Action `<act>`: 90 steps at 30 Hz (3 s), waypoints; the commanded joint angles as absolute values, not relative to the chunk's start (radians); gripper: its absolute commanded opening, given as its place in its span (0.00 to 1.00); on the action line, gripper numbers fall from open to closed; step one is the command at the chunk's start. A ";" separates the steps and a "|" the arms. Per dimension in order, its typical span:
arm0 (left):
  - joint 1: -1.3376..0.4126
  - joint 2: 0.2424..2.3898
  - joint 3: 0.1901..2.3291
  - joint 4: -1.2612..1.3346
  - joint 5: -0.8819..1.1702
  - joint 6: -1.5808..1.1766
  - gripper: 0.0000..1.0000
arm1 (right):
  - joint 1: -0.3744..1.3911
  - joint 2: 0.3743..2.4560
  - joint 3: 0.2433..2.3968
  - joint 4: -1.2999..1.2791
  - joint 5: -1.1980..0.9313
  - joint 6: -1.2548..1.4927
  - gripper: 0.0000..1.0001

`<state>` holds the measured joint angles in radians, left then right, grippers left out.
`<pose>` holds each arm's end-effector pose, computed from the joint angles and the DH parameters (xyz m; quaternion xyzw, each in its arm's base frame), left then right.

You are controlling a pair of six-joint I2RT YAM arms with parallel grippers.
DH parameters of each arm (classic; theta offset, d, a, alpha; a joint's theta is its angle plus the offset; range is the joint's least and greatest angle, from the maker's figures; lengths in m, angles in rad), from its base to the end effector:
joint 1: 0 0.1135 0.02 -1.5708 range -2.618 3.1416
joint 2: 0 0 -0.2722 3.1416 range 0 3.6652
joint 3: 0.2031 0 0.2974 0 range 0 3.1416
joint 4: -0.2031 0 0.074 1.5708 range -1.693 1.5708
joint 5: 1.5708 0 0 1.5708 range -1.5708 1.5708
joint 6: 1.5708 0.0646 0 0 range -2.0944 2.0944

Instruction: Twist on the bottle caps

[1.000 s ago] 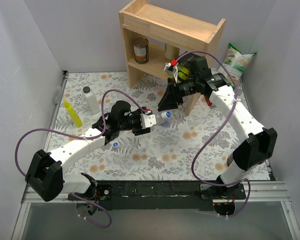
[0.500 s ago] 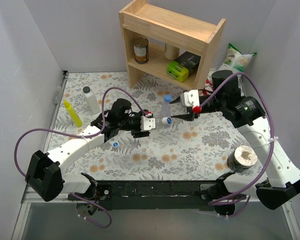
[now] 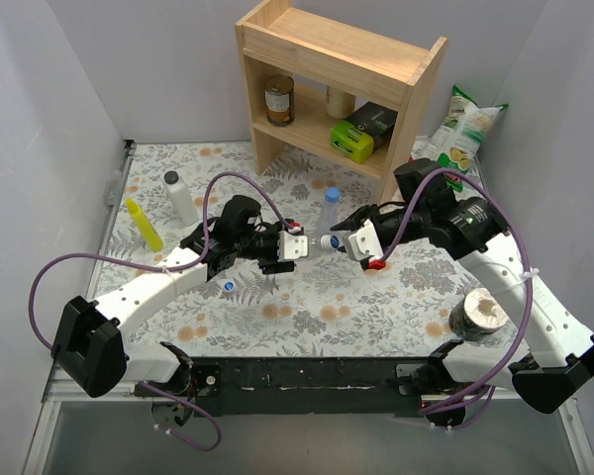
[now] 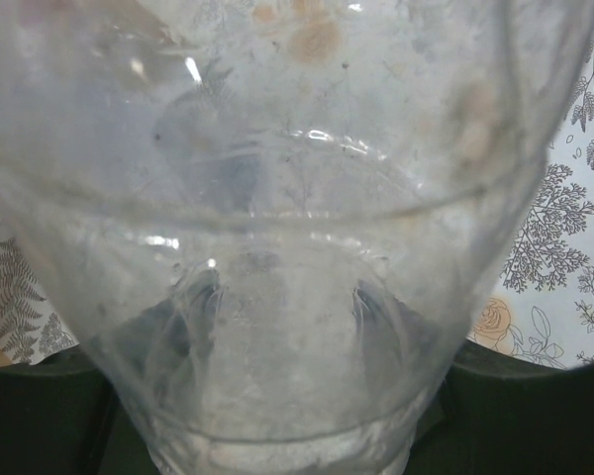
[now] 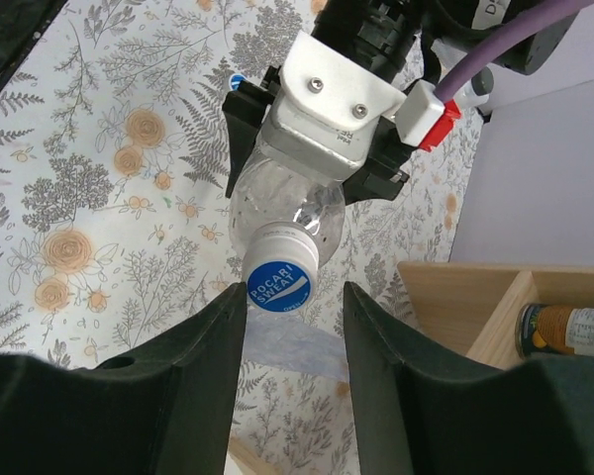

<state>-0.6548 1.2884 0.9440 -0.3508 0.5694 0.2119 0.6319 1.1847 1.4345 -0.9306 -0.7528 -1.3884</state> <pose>0.2462 -0.2330 0.2508 0.4731 0.7389 -0.3375 0.3411 0.1991 0.2005 0.4195 -0.7950 0.3124 0.1605 0.4945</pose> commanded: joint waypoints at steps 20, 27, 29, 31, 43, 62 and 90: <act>-0.653 1.289 0.960 -0.238 0.557 0.103 0.00 | 0.670 1.278 1.495 -0.856 -0.761 -1.005 0.20; -0.653 1.276 0.922 -0.100 0.433 -0.053 0.00 | 0.614 1.407 1.601 -0.801 -0.864 -0.471 0.06; -0.653 1.269 0.916 -0.094 0.446 -0.077 0.00 | 0.609 1.398 1.595 -0.767 -0.858 -0.445 0.18; -0.650 1.252 0.902 -0.078 0.468 -0.109 0.00 | 0.609 1.368 1.554 -0.709 -0.838 -0.448 0.35; -0.646 1.233 0.885 -0.026 0.552 -0.216 0.00 | 0.597 1.330 1.413 -0.505 -0.854 -0.232 0.38; -0.644 1.250 0.841 0.043 0.603 -0.356 0.58 | 0.545 1.350 1.411 -0.384 -0.910 -0.117 0.05; -0.615 1.284 0.868 -0.339 0.488 -0.756 0.98 | 0.129 1.315 1.351 -0.850 -0.577 -0.761 0.01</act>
